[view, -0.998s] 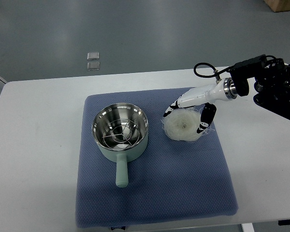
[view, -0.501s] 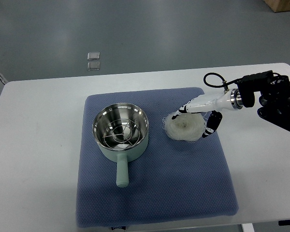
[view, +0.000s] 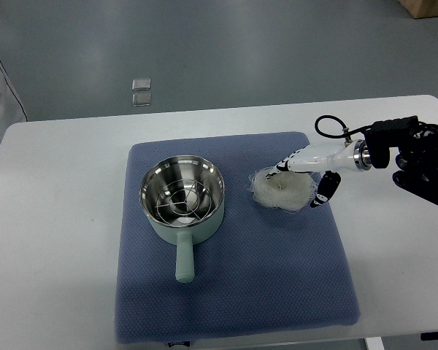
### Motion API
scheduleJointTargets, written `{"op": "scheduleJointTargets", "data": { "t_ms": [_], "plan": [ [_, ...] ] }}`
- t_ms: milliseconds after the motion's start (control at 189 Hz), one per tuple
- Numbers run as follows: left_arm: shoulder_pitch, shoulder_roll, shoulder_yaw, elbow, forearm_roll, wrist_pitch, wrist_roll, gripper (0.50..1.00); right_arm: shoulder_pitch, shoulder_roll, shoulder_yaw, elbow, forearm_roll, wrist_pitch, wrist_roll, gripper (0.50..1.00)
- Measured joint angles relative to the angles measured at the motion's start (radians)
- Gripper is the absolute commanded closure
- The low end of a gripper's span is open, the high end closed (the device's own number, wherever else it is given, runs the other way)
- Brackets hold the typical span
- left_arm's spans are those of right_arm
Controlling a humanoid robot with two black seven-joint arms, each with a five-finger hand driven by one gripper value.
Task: Put vermicelli into pot with right hand
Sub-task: 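Close the right hand fingers around the vermicelli bundle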
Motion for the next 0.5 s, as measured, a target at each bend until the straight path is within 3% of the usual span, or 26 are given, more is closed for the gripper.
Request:
{"op": "scheduleJointTargets", "data": {
  "t_ms": [69,148,370,501],
  "plan": [
    [0.000,0.000,0.000,0.000,0.000,0.000,0.000,0.500,-0.005,0.000,0.000,-0.001,-0.004,-0.007,0.000,0.646],
    [0.000,0.000,0.000,0.000,0.000,0.000,0.000,0.500,-0.006,0.000,-0.001,-0.002,-0.005,-0.010,0.000,0.722],
    [0.000,0.000,0.000,0.000,0.000,0.000,0.000,0.500,-0.006,0.000,-0.012,-0.002,-0.007,-0.010,0.000,0.995],
    [0.000,0.000,0.000,0.000,0.000,0.000,0.000,0.500,-0.002,-0.001,-0.026,-0.002,-0.007,-0.009,0.003,1.000]
  ]
}}
